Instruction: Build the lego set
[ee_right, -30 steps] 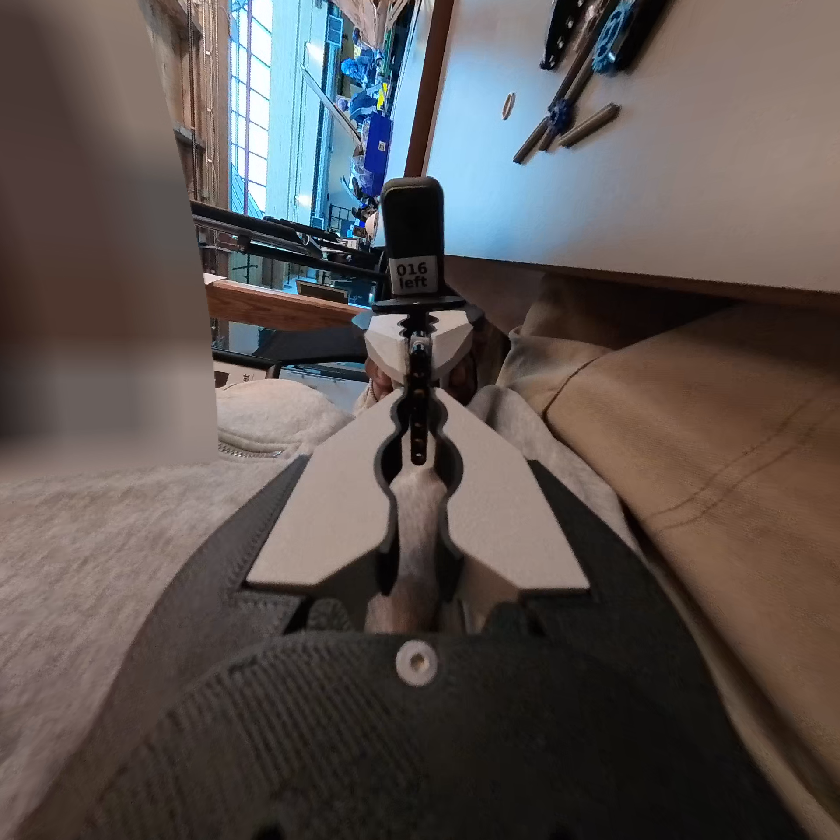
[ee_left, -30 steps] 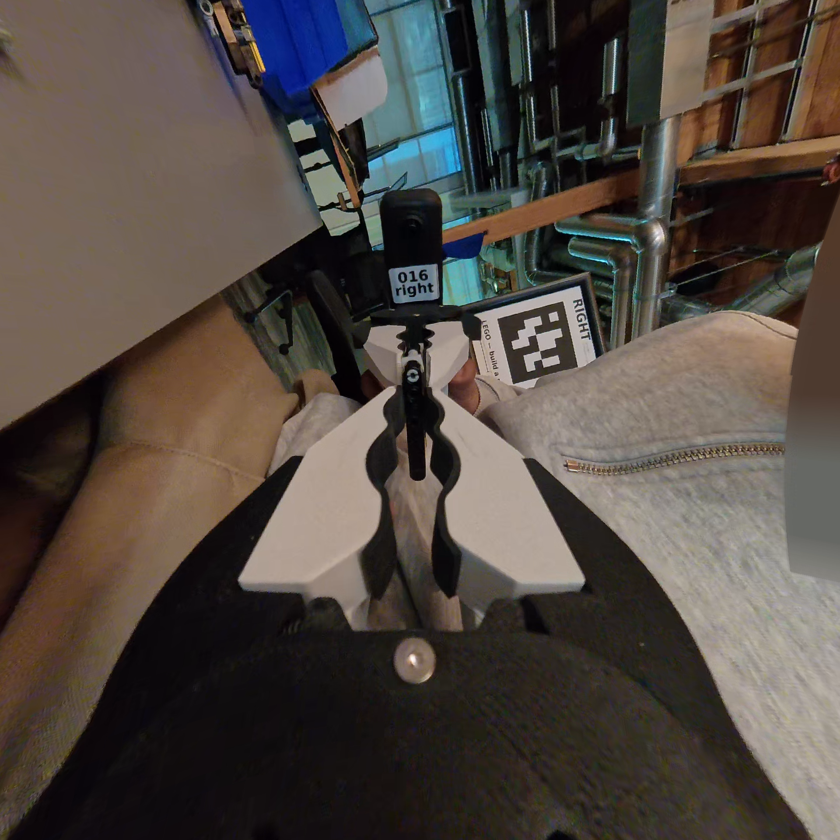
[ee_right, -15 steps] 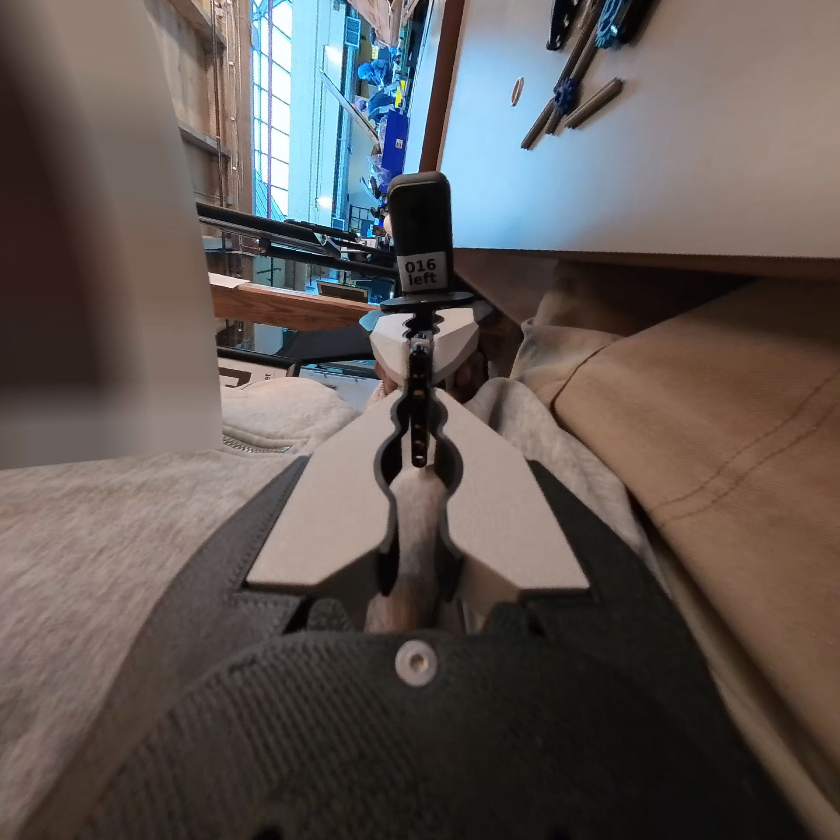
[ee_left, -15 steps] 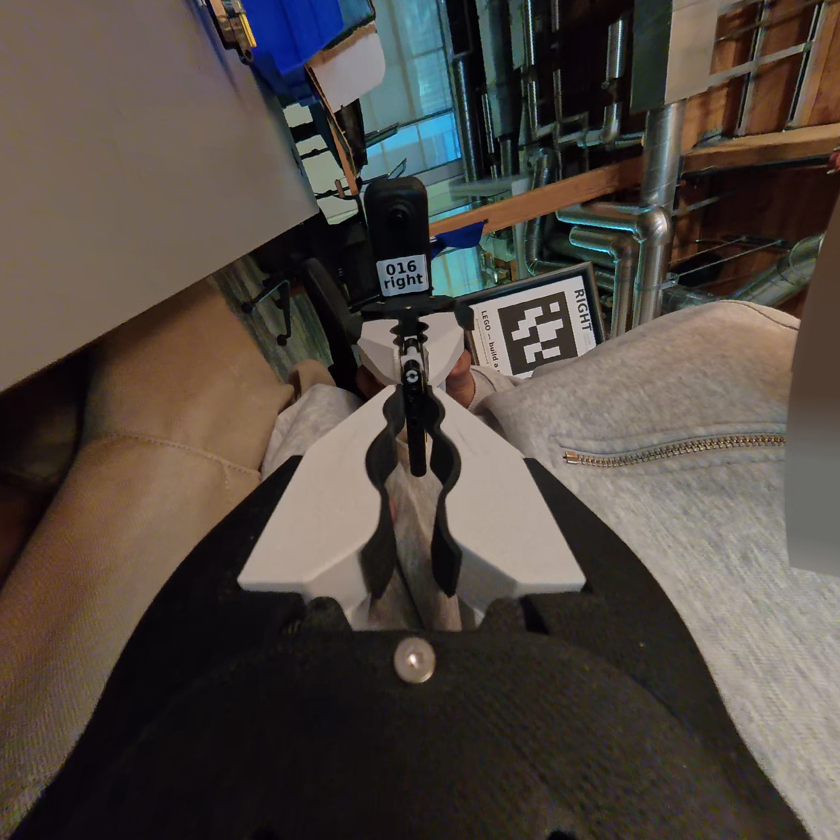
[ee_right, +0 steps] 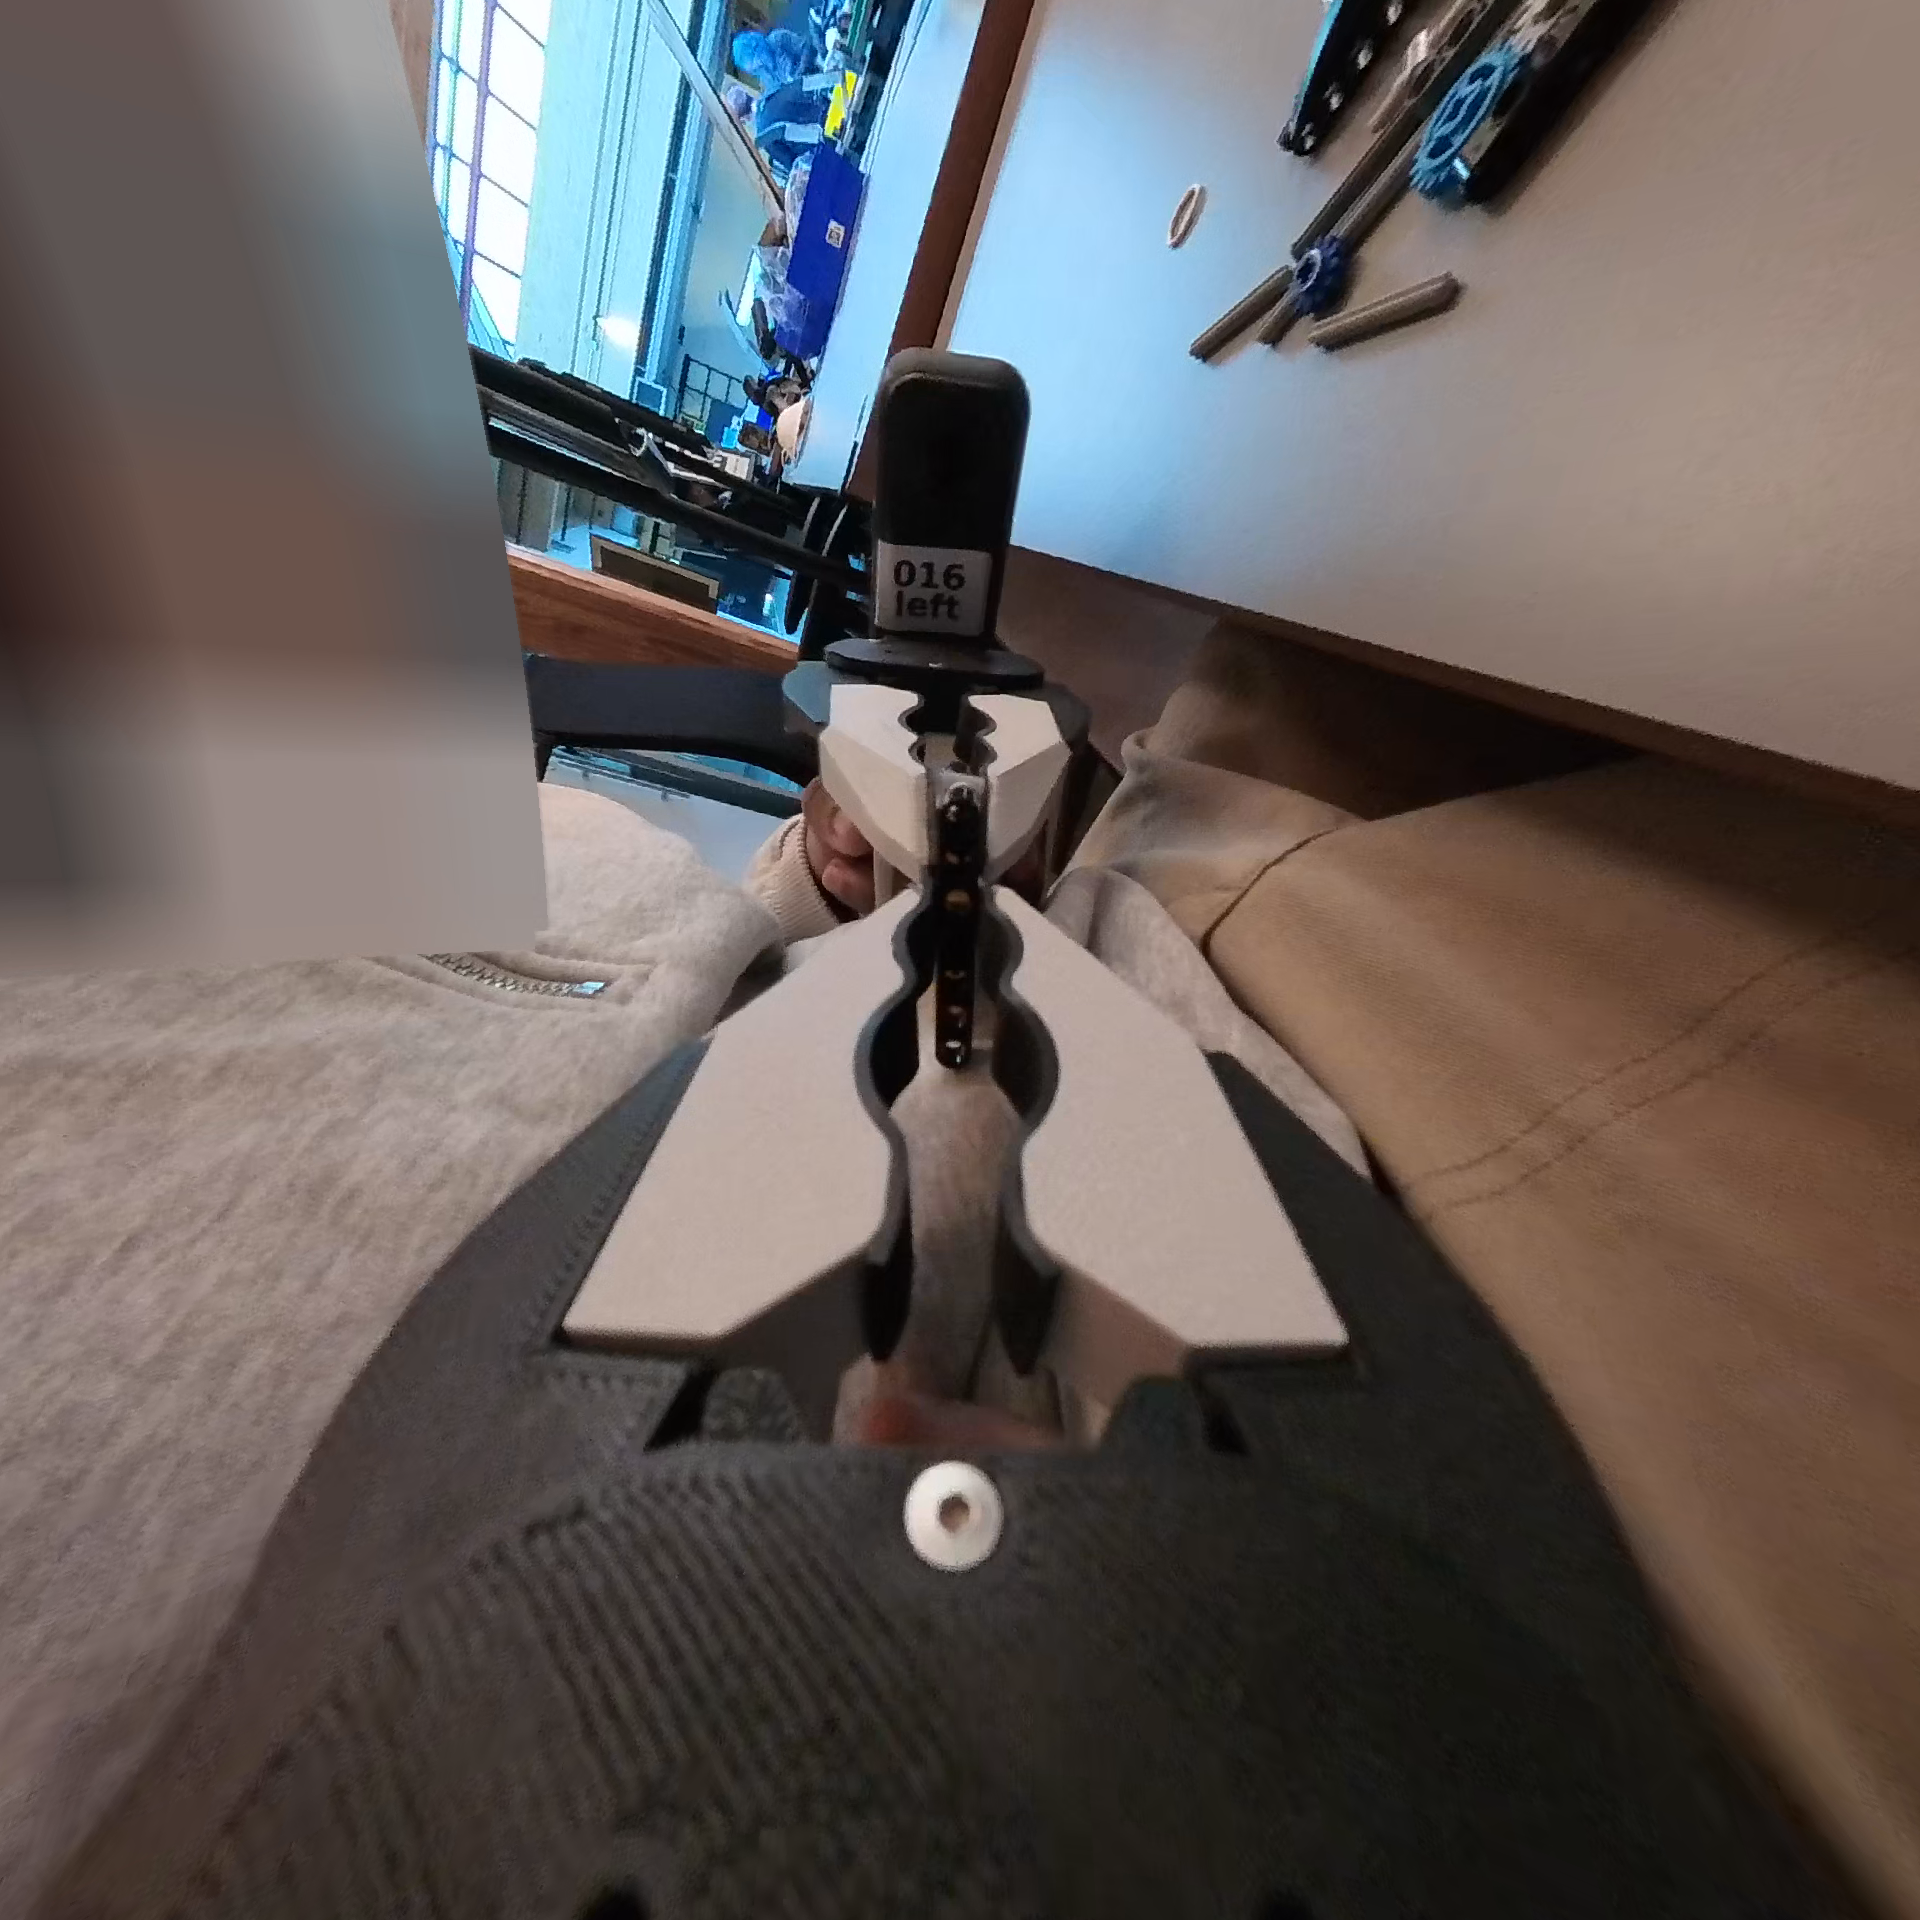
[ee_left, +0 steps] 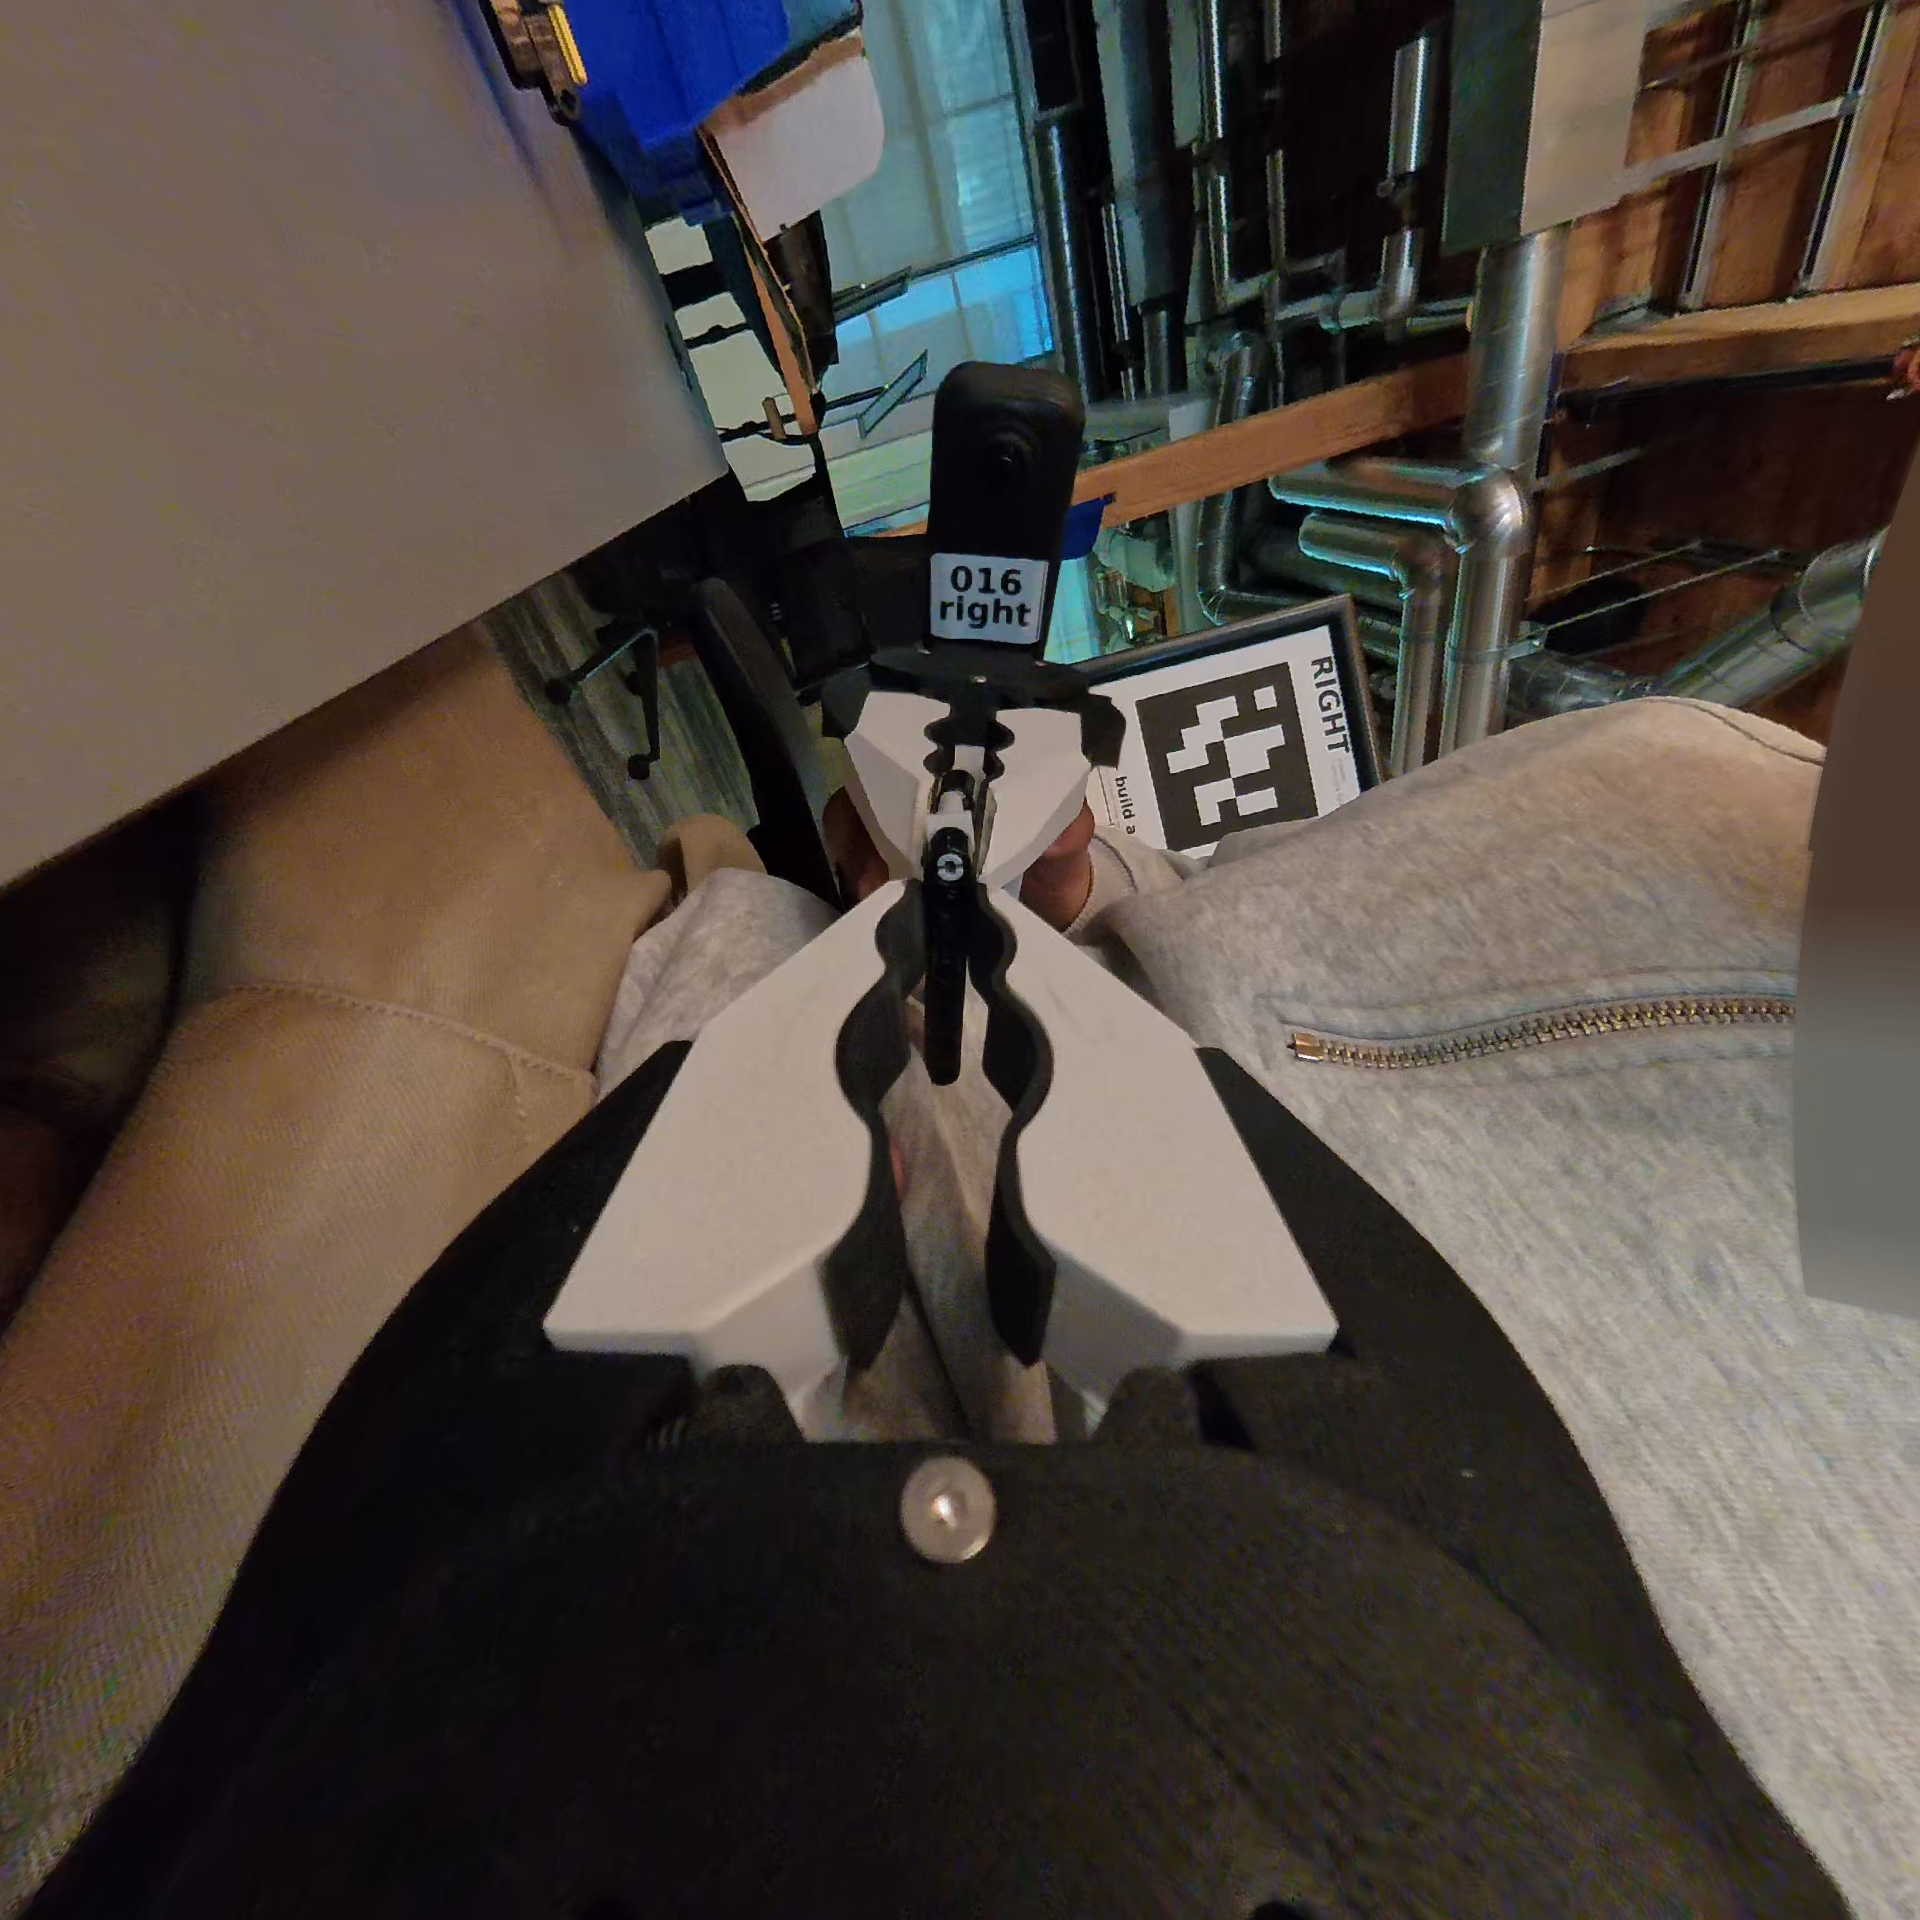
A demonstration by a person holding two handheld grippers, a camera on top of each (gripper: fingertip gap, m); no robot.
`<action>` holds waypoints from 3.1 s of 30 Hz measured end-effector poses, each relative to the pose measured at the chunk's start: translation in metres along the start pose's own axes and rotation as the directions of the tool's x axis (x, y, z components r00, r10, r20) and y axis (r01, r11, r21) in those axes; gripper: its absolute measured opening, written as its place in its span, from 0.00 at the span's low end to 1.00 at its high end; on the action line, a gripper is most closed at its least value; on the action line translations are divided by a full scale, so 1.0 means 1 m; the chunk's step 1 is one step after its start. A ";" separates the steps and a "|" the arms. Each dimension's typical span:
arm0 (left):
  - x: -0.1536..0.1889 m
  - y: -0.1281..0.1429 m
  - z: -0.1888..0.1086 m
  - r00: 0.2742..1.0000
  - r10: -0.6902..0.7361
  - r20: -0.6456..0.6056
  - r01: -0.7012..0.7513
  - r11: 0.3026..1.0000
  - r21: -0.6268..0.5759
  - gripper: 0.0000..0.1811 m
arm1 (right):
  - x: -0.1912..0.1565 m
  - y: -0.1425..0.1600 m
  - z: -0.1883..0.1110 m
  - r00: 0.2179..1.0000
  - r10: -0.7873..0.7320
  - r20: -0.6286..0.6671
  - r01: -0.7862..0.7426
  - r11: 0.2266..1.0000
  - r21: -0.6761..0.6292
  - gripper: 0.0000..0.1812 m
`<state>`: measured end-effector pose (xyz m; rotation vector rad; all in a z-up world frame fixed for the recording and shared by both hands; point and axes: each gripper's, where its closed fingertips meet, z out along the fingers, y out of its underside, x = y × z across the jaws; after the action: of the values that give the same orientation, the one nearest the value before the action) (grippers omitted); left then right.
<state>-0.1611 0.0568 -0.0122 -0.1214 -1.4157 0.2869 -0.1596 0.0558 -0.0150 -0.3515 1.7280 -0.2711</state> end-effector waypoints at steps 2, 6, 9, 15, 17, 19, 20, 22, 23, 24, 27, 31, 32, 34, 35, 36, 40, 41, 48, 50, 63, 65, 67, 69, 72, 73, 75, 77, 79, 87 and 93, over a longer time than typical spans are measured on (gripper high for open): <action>0.000 0.000 0.000 1.000 0.000 0.001 0.000 1.000 0.000 0.02 | 0.000 0.000 0.000 1.000 -0.023 -0.010 0.023 1.000 -0.004 0.02; 0.001 0.001 0.000 1.000 0.005 -0.001 -0.005 1.000 -0.006 0.02 | 0.000 -0.001 0.000 1.000 0.004 0.011 -0.004 1.000 0.007 0.02; 0.000 0.001 0.000 1.000 0.010 0.003 -0.010 1.000 -0.010 0.02 | 0.000 -0.001 0.000 0.999 0.035 0.034 -0.036 0.999 0.015 0.02; 0.000 0.000 0.001 1.000 0.016 0.010 -0.016 1.000 -0.005 0.02 | 0.001 -0.002 -0.001 0.994 0.092 0.066 -0.093 0.996 0.005 0.02; -0.001 -0.002 0.001 1.000 0.017 0.014 -0.018 1.000 0.013 0.02 | 0.002 -0.004 0.000 0.990 0.117 0.080 -0.119 0.993 0.019 0.02; -0.002 -0.005 0.000 1.000 0.015 0.019 -0.015 0.999 0.029 0.02 | 0.003 -0.005 0.000 0.986 0.141 0.092 -0.145 0.989 0.036 0.02; -0.002 -0.006 0.000 1.000 0.013 0.024 -0.014 0.999 0.033 0.02 | 0.004 -0.005 0.001 0.984 0.150 0.095 -0.155 0.987 0.042 0.02; -0.004 -0.007 0.000 1.000 0.008 0.030 -0.009 0.999 0.039 0.02 | 0.005 -0.006 0.001 0.982 0.160 0.098 -0.165 0.985 0.047 0.02; -0.004 -0.007 0.000 0.999 0.009 0.033 -0.010 0.999 0.039 0.02 | 0.005 -0.005 0.001 0.983 0.157 0.094 -0.162 0.986 0.045 0.02; -0.004 -0.007 0.000 0.999 0.013 0.036 -0.014 0.999 0.038 0.02 | 0.004 -0.005 0.001 0.985 0.150 0.087 -0.154 0.987 0.040 0.02; -0.003 -0.006 0.000 0.998 0.036 0.045 -0.037 0.999 0.029 0.03 | 0.003 -0.004 0.001 0.992 0.112 0.058 -0.113 0.993 0.015 0.02; -0.004 0.001 0.000 0.998 0.041 0.052 -0.040 0.999 -0.018 0.03 | 0.004 0.002 0.001 0.997 0.073 0.023 -0.073 0.997 -0.026 0.02; -0.004 0.003 0.001 0.998 0.044 0.049 -0.042 0.999 -0.031 0.03 | 0.003 0.003 0.000 0.997 0.072 0.024 -0.071 0.997 -0.033 0.02; -0.004 0.005 0.002 0.998 0.044 0.047 -0.042 0.998 -0.042 0.03 | 0.004 0.004 -0.001 0.997 0.077 0.030 -0.076 0.996 -0.043 0.02; -0.005 0.005 0.002 0.998 0.035 0.044 -0.033 0.999 -0.040 0.03 | 0.005 0.004 -0.001 0.996 0.081 0.032 -0.079 0.996 -0.045 0.02; -0.006 0.005 0.003 0.999 0.024 0.039 -0.022 0.999 -0.036 0.03 | 0.005 0.005 -0.002 0.996 0.085 0.037 -0.083 0.995 -0.048 0.02; -0.006 0.007 0.005 1.000 -0.018 0.005 0.018 0.999 -0.029 0.03 | 0.005 0.006 -0.003 0.988 0.134 0.073 -0.131 0.990 -0.045 0.02; -0.005 0.008 0.005 1.000 -0.020 0.001 0.020 0.999 -0.029 0.03 | 0.005 0.007 -0.004 0.986 0.147 0.080 -0.143 0.989 -0.042 0.02; -0.008 0.011 0.008 0.999 -0.040 0.000 0.040 0.999 -0.025 0.02 | 0.007 0.011 -0.006 0.980 0.180 0.080 -0.179 0.984 -0.023 0.02; -0.009 0.011 0.008 0.999 -0.035 0.005 0.035 0.999 -0.022 0.02 | 0.007 0.011 -0.006 0.976 0.198 0.088 -0.198 0.980 -0.009 0.02; -0.008 0.014 0.009 0.999 -0.044 -0.014 0.044 0.999 -0.013 0.03 | 0.006 0.014 -0.006 0.975 0.200 0.096 -0.201 0.980 0.004 0.02; -0.008 0.014 0.009 0.999 -0.044 -0.014 0.044 0.999 -0.012 0.03 | 0.006 0.014 -0.006 0.975 0.200 0.099 -0.201 0.980 0.000 0.02; -0.008 0.014 0.009 0.999 -0.045 -0.015 0.045 0.999 -0.014 0.03 | 0.006 0.014 -0.006 0.975 0.199 0.101 -0.200 0.980 -0.002 0.02; -0.007 0.014 0.010 0.999 -0.048 -0.019 0.048 0.999 -0.013 0.03 | 0.006 0.014 -0.006 0.979 0.183 0.095 -0.183 0.983 -0.002 0.03; -0.008 0.013 0.009 0.999 -0.044 -0.013 0.044 0.999 -0.014 0.03 | 0.006 0.014 -0.005 0.985 0.156 0.074 -0.157 0.988 0.002 0.03; -0.008 0.012 0.009 0.999 -0.042 -0.010 0.042 0.999 -0.015 0.03 | 0.007 0.013 -0.005 0.988 0.141 0.058 -0.142 0.990 0.004 0.03; -0.009 0.011 0.009 0.999 -0.046 -0.008 0.046 0.999 -0.006 0.03 | 0.008 0.011 -0.004 0.994 0.110 0.024 -0.110 0.994 0.007 0.02; -0.008 0.012 0.010 0.999 -0.045 -0.012 0.045 0.999 -0.013 0.03 | 0.007 0.010 -0.003 0.995 0.099 0.011 -0.099 0.995 0.009 0.02; -0.007 0.011 0.010 0.999 -0.041 -0.013 0.041 0.999 -0.013 0.03 | 0.007 0.011 -0.003 0.995 0.099 0.015 -0.099 0.995 0.010 0.03; -0.006 0.011 0.009 0.999 -0.042 -0.019 0.042 0.999 -0.012 0.03 | 0.004 0.009 -0.002 0.996 0.090 0.016 -0.091 0.996 0.015 0.04; -0.006 0.010 0.009 0.999 -0.047 -0.020 0.046 0.999 -0.012 0.03 | 0.004 -0.004 -0.008 0.993 0.115 0.031 -0.117 0.991 0.072 0.09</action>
<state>-0.1717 0.0645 -0.0191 -0.1001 -1.3981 0.2388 -0.1681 0.0507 -0.0153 -0.1992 1.7007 -0.2438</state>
